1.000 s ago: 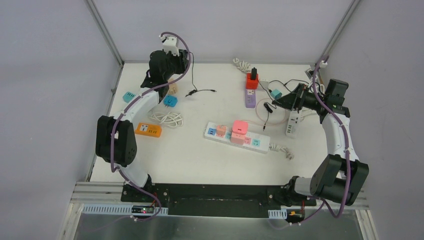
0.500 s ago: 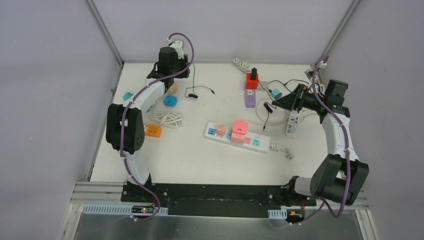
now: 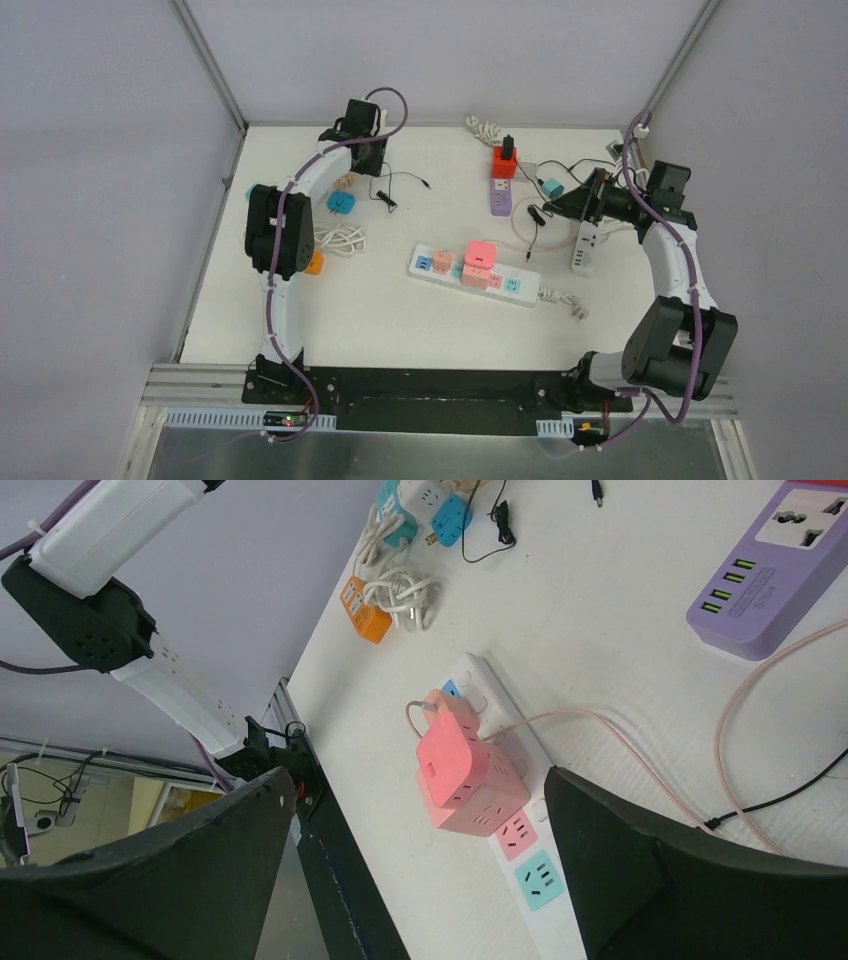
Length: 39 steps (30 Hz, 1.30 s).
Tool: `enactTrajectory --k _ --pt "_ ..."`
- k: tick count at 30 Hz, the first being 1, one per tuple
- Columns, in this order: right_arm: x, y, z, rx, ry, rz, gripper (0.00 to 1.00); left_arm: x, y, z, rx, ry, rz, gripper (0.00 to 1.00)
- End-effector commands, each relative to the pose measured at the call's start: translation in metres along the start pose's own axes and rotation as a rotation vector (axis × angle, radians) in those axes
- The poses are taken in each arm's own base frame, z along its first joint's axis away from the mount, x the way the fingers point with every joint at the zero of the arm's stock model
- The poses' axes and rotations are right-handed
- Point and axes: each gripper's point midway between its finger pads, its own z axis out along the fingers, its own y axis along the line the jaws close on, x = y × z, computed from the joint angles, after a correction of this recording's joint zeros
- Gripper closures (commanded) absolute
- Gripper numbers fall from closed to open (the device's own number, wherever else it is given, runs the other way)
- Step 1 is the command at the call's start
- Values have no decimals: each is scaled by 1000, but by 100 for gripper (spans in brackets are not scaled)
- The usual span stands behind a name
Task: Pull the plug off the socket
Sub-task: Place the plug at the center of the board.
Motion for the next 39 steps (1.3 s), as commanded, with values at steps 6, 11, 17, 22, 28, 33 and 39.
enactTrajectory --k 6,11,17,22,28,33,39 --pt "-5 -4 -2 13 -9 -43 0 42 3 1 -43 219 124 95" --pt "-4 -7 -2 21 -5 -33 0 51 8 7 -72 289 124 80" --pt "-3 -8 -2 21 0 -16 0 49 13 5 -102 288 124 62" --pt "-3 -9 -2 27 0 -36 0 43 10 -3 -86 274 105 43" --pt "-2 -8 -3 30 1 -30 0 26 0 -27 -29 222 81 34" --pt "1 -6 -5 39 16 -111 0 -6 -23 -70 105 68 56 33" --pt "10 -1 -7 54 40 -308 0 -44 -61 -123 330 -221 120 31"
